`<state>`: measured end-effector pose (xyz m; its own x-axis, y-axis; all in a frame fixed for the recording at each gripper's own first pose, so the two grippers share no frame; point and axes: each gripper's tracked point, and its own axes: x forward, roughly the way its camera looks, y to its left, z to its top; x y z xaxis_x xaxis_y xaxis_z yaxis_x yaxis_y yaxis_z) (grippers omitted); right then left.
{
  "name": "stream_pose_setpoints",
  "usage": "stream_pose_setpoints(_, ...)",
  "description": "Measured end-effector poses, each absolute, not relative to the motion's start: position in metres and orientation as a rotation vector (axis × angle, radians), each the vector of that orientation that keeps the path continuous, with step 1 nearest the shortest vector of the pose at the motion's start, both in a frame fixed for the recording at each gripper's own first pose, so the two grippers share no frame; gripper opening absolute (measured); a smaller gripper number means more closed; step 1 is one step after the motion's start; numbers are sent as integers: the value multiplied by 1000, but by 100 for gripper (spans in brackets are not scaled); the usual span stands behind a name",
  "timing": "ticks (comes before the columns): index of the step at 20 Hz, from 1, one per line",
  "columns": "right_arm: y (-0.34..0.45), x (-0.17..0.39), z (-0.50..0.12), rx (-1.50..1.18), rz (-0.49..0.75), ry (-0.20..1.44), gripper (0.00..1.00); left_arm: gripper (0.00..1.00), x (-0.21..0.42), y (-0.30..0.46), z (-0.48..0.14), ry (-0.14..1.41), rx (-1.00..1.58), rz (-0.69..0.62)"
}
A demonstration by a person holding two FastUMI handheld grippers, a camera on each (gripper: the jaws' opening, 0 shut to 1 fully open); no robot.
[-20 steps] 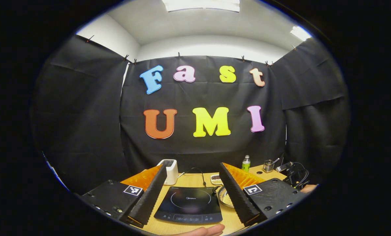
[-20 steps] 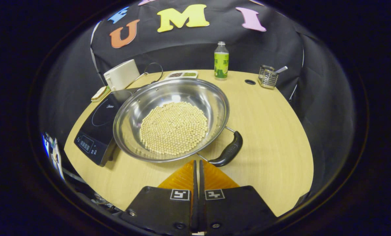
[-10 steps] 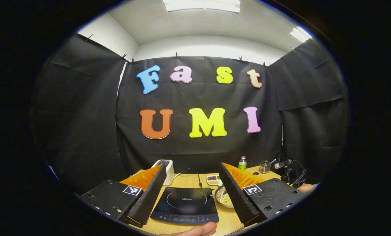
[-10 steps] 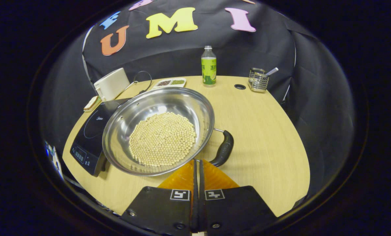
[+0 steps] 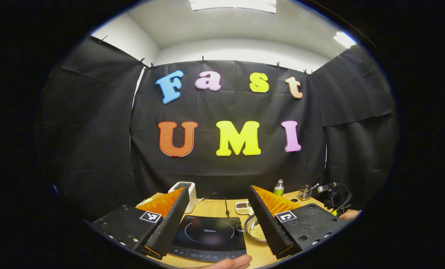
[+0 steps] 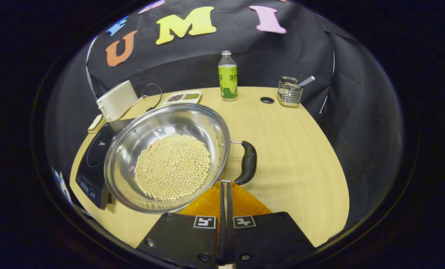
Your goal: First push the handle of the pot to place it horizontally, then grasp the pot with both hands and set it on the induction cooktop.
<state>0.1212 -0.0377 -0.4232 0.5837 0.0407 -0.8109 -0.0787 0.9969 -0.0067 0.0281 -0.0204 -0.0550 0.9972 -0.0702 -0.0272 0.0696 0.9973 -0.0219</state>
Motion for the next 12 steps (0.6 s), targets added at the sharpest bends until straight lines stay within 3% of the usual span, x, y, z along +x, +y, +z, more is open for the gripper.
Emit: stream_pose_setpoints(12, -40, 131, -397, -61, 74, 902, 1, 95, 94, -51, -115, 205, -31, -135)
